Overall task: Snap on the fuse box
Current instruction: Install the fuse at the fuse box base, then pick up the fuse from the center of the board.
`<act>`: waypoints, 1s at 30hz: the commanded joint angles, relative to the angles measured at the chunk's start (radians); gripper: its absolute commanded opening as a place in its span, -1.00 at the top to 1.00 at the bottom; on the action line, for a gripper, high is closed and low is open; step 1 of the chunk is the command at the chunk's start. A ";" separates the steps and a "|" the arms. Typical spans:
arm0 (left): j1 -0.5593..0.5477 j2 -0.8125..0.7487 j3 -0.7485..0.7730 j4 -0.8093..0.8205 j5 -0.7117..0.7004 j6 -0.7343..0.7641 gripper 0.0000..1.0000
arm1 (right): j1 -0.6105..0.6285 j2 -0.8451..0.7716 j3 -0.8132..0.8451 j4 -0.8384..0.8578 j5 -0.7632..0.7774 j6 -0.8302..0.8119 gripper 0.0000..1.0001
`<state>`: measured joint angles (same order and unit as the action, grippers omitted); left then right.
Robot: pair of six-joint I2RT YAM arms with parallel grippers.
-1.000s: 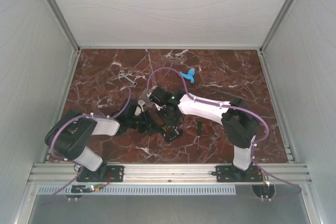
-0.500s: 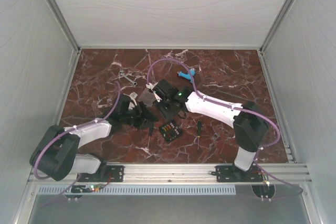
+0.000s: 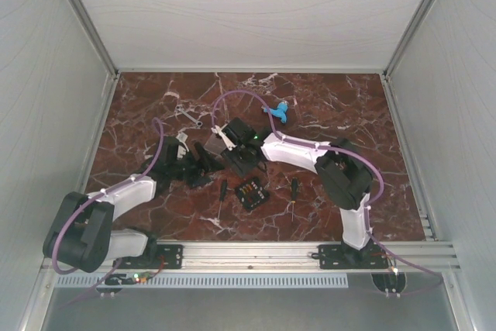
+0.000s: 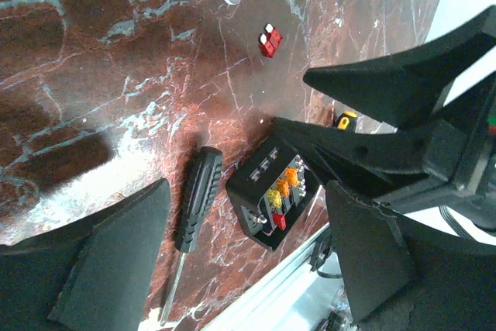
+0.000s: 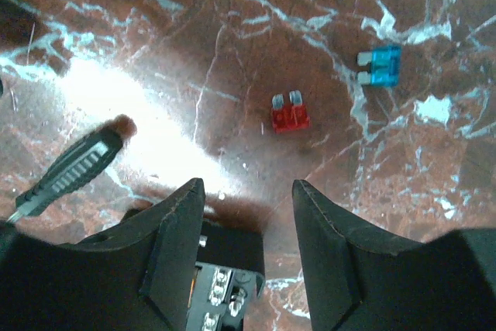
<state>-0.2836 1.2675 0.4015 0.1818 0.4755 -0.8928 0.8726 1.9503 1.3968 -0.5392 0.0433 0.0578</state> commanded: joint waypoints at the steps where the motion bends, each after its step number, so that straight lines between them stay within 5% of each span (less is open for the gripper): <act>1: 0.007 -0.014 0.001 0.009 0.015 0.015 -0.67 | -0.014 0.037 0.051 0.074 -0.019 -0.054 0.06; 15: 0.008 -0.003 0.007 0.009 0.013 0.024 -0.98 | -0.049 0.129 0.103 0.098 -0.058 -0.116 0.08; 30: 0.008 0.004 0.005 0.011 0.015 0.019 -0.99 | -0.049 0.131 0.080 0.036 -0.053 -0.091 0.31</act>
<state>-0.2817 1.2678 0.4015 0.1761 0.4793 -0.8814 0.8253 2.0811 1.4879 -0.4747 -0.0074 -0.0399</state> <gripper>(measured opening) 0.994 0.349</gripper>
